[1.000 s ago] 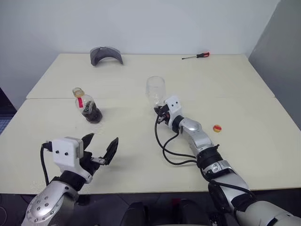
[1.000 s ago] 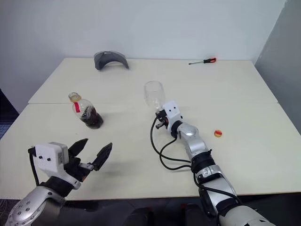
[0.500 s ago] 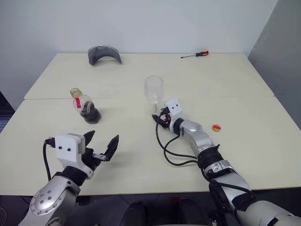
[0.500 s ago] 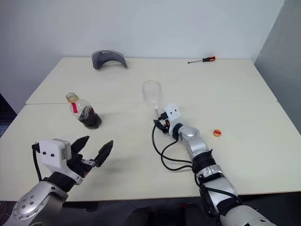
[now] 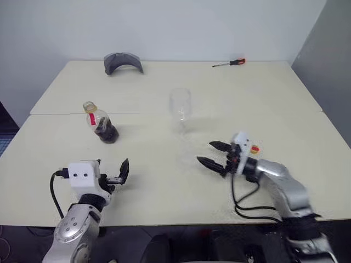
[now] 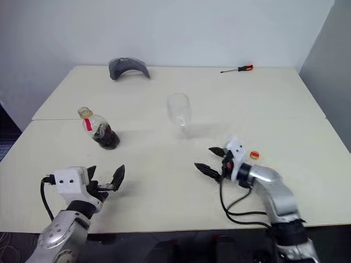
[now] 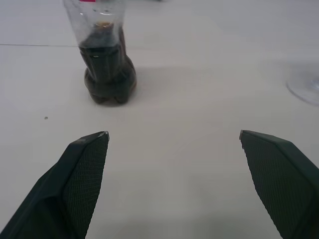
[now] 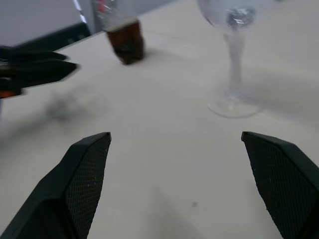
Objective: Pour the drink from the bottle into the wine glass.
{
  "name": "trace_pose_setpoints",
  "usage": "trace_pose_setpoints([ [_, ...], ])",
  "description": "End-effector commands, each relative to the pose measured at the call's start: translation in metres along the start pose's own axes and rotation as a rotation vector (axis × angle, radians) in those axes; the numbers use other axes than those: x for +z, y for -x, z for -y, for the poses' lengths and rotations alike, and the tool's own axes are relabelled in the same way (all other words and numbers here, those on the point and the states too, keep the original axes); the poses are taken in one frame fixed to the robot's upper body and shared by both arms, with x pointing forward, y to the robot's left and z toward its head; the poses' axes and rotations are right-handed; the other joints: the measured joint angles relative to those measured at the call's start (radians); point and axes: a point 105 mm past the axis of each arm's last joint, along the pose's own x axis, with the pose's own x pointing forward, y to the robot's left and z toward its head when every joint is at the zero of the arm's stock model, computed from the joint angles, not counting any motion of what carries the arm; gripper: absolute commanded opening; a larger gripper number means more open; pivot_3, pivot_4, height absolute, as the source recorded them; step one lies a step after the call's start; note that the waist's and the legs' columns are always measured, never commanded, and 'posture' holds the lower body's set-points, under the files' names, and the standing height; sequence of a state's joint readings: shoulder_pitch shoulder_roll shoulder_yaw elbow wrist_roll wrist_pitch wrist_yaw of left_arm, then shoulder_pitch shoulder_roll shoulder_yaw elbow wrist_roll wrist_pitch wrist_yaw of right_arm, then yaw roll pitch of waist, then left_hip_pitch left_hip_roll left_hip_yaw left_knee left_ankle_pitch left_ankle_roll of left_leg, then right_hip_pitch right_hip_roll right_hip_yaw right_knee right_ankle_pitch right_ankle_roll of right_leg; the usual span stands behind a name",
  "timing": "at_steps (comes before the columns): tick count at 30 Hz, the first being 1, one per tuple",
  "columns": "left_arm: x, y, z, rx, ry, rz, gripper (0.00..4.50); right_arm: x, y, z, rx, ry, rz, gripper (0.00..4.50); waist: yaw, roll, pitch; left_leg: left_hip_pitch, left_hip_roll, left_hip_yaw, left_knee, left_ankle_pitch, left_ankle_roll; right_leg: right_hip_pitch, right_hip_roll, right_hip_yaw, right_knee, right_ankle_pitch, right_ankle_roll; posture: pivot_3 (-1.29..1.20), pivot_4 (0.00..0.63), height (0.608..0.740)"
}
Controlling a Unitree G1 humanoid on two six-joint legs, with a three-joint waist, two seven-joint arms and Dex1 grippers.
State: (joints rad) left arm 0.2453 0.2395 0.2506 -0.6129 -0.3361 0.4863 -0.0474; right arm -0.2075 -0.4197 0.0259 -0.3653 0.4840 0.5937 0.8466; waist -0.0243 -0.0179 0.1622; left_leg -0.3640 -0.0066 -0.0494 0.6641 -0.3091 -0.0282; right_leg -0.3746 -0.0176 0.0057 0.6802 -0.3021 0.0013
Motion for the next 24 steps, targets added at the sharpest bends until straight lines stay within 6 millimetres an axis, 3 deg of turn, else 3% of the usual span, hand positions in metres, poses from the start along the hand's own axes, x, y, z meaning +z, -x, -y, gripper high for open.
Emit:
trace_pose_setpoints([
  [1, 0.017, -0.007, -0.008, 0.071, -0.039, 0.084, 4.50, 0.033, 0.013, -0.029, 0.141, 0.039, 0.078, 4.47, -0.002, 0.000, 0.000, 0.000, 0.000, 0.000, 0.000, 0.000, 0.000, 0.000, 0.000, 0.000, 0.000, 0.000, 0.000, 0.00, 0.150, 0.740],
  [6, 0.031, -0.017, -0.025, 0.142, -0.088, 0.130, 4.50, 0.047, 0.017, -0.043, 0.204, 0.086, 0.086, 4.47, -0.001, -0.001, 0.001, -0.001, 0.000, -0.001, 0.000, 0.000, 0.000, 0.000, 0.001, -0.001, 0.000, 0.000, 0.000, 0.00, 0.150, 0.740],
  [13, 0.049, -0.025, -0.040, 0.175, -0.168, 0.184, 4.50, 0.049, 0.013, -0.043, 0.206, 0.081, 0.089, 4.47, 0.001, -0.002, 0.001, -0.001, 0.000, -0.001, 0.000, 0.000, 0.000, 0.000, 0.000, -0.001, 0.000, 0.000, 0.000, 0.00, 0.150, 0.740],
  [24, 0.041, -0.046, -0.047, 0.136, -0.109, 0.157, 4.50, 0.054, 0.008, -0.041, 0.163, 0.071, 0.114, 4.47, 0.002, -0.002, 0.001, -0.001, 0.000, -0.001, 0.000, 0.000, 0.000, 0.000, 0.000, -0.001, 0.000, 0.000, 0.000, 0.00, 0.150, 0.740],
])
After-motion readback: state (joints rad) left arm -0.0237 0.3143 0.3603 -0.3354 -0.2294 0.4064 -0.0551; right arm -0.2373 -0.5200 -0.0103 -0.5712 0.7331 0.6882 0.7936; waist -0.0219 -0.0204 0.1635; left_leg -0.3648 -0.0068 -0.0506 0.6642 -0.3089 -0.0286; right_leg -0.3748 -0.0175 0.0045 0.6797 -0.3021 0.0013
